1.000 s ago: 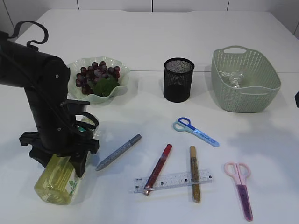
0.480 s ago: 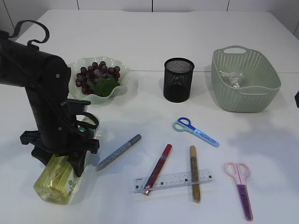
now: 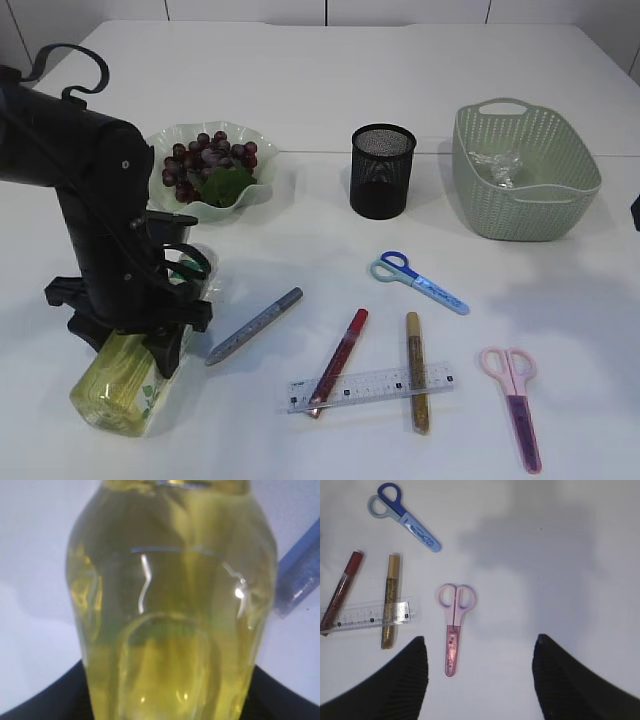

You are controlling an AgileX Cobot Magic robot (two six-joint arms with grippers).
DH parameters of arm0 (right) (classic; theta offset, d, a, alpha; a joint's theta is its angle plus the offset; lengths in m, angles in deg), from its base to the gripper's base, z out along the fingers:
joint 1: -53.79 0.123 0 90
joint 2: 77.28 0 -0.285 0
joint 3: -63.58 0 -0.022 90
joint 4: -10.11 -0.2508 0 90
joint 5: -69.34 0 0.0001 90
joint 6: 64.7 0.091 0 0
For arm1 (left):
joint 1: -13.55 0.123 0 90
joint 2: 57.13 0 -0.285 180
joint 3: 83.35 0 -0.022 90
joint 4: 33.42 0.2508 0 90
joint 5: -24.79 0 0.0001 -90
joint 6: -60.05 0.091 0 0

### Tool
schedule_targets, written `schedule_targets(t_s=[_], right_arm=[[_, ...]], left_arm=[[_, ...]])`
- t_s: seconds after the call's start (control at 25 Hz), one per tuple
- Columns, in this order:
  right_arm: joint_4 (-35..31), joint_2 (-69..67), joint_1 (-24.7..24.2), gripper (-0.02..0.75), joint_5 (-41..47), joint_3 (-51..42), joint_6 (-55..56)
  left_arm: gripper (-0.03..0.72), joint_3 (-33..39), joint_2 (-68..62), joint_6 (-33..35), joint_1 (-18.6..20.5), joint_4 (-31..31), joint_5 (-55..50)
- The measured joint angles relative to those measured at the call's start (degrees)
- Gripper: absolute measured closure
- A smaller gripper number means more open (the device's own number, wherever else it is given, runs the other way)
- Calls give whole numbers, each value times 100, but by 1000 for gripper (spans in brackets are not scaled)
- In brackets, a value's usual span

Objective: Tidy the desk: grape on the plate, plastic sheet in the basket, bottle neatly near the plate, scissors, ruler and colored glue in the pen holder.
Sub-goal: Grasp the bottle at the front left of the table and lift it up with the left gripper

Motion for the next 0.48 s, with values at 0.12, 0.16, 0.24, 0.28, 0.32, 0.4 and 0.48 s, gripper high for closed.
schedule_targets(t_s=[0.12,0.16,0.24,0.28,0.32,0.4,0.48], right_arm=[[0,0,0,225,0,0,0],[0,0,0,225,0,0,0],[0,0,0,225,0,0,0],[0,0,0,225,0,0,0],[0,0,0,225,0,0,0],[0,0,0,225,0,0,0],[0,0,0,225,14,0,-2]], left_arm=[[261,0,34,192,0,156,79],[262,11,46,238,0,207,118],[263,49,117,294,0,280,207],[263,58,145,304,11,307,237],[263,56,217,304,11,322,265],[263,70,374,316,11,360,342],[263,70,525,327,11,422,420]])
